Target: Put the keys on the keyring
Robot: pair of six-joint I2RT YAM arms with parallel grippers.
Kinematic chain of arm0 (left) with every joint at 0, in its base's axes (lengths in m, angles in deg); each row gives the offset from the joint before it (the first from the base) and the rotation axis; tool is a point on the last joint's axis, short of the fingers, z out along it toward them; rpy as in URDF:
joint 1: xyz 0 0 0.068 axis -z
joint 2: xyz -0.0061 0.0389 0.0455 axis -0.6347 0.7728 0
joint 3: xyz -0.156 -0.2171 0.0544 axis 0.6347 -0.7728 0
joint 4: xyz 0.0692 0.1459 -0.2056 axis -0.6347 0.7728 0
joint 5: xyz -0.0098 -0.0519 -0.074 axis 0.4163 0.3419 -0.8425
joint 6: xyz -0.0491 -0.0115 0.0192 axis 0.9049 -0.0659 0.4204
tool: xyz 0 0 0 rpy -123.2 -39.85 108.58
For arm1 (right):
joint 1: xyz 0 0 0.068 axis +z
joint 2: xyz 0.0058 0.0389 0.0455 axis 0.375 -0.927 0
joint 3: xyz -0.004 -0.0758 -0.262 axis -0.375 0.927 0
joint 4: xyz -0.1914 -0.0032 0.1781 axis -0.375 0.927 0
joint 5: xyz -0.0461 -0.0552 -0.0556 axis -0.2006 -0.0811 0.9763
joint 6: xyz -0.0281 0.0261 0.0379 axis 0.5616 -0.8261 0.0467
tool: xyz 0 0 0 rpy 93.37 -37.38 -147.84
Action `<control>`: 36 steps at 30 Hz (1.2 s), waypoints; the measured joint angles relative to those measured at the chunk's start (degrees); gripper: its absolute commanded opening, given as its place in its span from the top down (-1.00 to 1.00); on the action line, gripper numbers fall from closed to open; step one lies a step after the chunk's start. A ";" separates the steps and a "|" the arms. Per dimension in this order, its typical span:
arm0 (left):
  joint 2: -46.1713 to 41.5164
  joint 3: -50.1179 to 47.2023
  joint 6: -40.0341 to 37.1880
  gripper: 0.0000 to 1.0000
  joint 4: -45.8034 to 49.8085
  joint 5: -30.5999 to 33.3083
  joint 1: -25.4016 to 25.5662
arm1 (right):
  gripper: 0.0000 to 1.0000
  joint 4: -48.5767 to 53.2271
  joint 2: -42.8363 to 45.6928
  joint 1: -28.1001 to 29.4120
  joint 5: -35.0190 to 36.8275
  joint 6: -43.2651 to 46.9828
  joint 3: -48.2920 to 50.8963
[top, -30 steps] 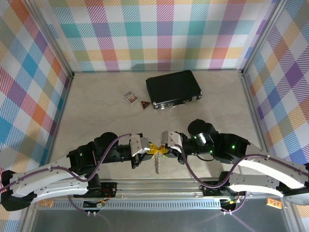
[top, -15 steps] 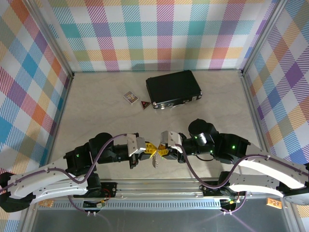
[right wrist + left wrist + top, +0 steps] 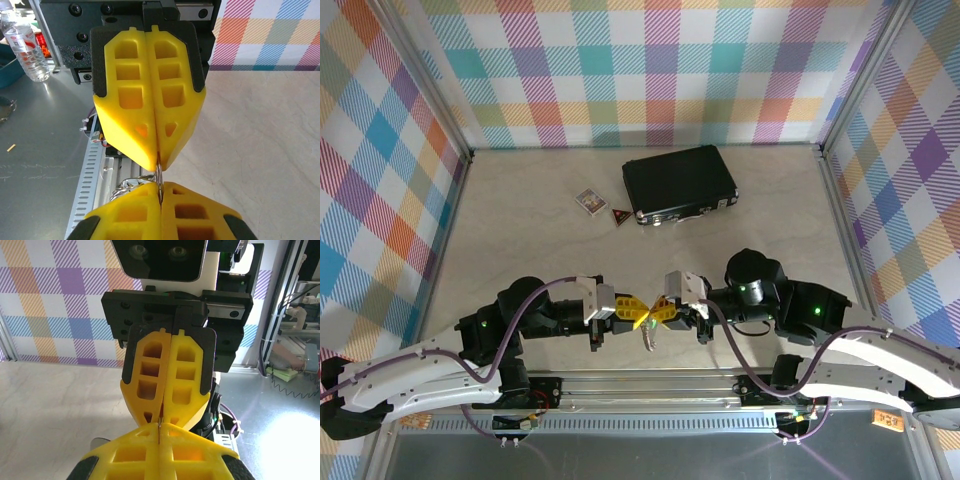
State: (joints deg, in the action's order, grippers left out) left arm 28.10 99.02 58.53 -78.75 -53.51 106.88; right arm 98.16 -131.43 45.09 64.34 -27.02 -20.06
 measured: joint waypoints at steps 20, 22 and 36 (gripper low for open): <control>1.05 1.03 -2.03 0.54 9.40 9.46 0.00 | 1.00 7.74 -5.70 0.00 3.78 2.21 -4.57; 1.44 1.03 -2.05 0.56 9.79 9.53 0.00 | 1.00 8.46 -6.93 0.00 4.15 2.43 -5.31; 1.77 1.05 -2.89 1.00 11.87 9.35 0.00 | 1.00 11.47 -10.27 0.66 7.87 2.64 -7.74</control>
State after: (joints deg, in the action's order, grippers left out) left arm 29.87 100.06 55.64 -66.88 -44.16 106.88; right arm 109.64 -141.70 45.75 72.21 -24.37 -27.80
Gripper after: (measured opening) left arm 0.050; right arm 0.050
